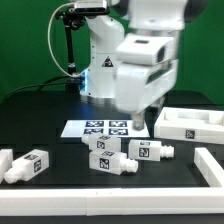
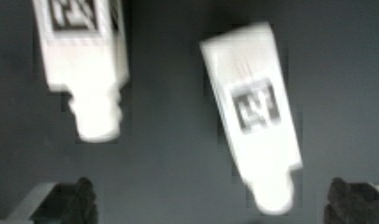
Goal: Assemble one leg
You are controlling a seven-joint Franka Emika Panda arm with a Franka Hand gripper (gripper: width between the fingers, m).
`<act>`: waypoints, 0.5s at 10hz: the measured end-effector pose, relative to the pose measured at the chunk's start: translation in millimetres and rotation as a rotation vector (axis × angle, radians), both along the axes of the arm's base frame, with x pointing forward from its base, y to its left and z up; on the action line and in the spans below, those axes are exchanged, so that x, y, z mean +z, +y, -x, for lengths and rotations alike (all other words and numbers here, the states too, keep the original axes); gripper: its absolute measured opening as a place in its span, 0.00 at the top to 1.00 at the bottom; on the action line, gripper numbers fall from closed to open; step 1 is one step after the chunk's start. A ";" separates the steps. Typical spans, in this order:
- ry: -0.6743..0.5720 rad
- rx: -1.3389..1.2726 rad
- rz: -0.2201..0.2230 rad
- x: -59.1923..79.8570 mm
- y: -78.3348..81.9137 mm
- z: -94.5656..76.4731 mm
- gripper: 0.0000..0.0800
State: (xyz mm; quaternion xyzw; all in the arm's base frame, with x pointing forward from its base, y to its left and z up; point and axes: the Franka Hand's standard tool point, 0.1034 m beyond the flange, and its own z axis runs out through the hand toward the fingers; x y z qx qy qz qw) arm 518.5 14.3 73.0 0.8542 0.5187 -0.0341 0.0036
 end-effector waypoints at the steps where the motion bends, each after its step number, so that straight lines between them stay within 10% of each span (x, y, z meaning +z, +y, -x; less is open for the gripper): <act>1: -0.016 0.032 -0.005 -2.7 -12.6 -6.0 0.19; 5: -0.039 0.081 -0.022 -30.7 -38.0 -6.3 0.19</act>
Offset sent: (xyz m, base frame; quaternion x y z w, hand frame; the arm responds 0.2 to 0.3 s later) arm -0.0015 -0.0067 -0.0248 -0.0045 0.0472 -0.0198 0.9987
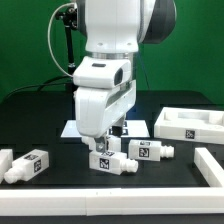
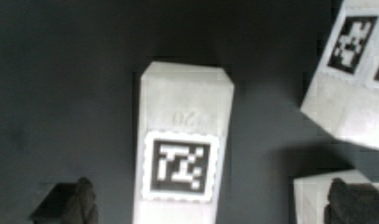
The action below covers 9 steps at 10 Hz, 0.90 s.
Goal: Assemble one leg
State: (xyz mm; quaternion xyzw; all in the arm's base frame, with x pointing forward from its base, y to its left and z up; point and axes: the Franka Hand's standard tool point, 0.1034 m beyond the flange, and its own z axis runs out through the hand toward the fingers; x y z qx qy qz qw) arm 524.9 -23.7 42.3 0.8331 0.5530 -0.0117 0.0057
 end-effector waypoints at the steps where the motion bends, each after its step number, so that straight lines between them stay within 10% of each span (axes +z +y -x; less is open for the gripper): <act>1: 0.005 -0.001 -0.001 -4.7 -0.3 -0.7 0.19; 8: 0.018 -0.006 -0.012 -34.1 0.1 -4.3 0.19; 9: 0.018 -0.006 -0.012 -34.2 0.1 -4.2 0.35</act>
Offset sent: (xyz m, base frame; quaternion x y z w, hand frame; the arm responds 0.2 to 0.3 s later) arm 0.0130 0.0084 -0.0209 0.0181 0.0322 0.0084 0.9993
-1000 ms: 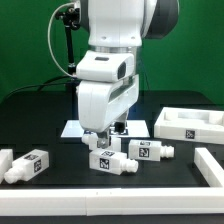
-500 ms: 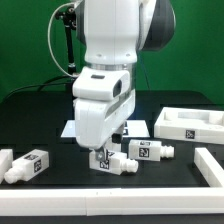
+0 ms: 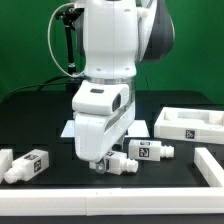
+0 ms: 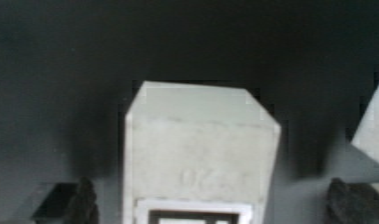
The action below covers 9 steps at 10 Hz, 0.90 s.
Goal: Assemble one leg
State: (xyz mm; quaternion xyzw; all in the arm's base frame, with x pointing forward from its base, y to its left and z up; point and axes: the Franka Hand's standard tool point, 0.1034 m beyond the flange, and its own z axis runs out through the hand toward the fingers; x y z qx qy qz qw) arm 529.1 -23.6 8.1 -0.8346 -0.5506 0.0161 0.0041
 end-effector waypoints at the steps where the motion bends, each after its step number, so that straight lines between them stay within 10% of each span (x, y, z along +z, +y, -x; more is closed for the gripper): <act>1: 0.000 0.000 0.000 0.0 0.0 0.0 0.35; 3: 0.000 0.000 0.000 0.0 0.0 0.0 0.67; 6: 0.001 0.013 0.004 0.7 -7.3 1.6 0.67; 9: 0.011 0.062 0.050 35.9 -86.1 35.0 0.67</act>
Offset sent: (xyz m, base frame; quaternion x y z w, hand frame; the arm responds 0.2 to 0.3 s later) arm 0.0000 0.0000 0.0000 0.0000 0.0000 0.0000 1.0000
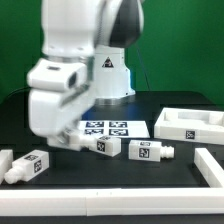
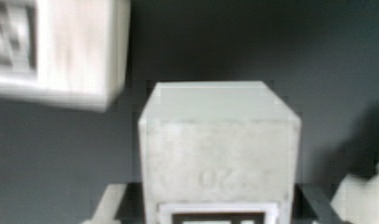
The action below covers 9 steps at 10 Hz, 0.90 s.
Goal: Assemble one leg
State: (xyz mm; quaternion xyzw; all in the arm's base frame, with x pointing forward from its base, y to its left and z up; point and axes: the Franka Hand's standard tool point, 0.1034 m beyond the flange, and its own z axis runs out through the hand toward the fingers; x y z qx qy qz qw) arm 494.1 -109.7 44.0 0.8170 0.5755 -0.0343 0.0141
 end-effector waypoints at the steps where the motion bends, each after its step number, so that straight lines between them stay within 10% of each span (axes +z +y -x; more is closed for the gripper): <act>1: 0.010 -0.033 0.009 7.9 -22.4 22.6 0.67; 4: 0.052 -0.084 0.004 -19.0 -68.6 94.2 0.67; 9: 0.064 -0.085 0.005 -30.6 -65.8 87.6 0.66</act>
Offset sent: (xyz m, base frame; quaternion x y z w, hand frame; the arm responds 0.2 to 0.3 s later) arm -0.0952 -0.0518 -0.0567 0.0186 0.0333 0.0424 0.9984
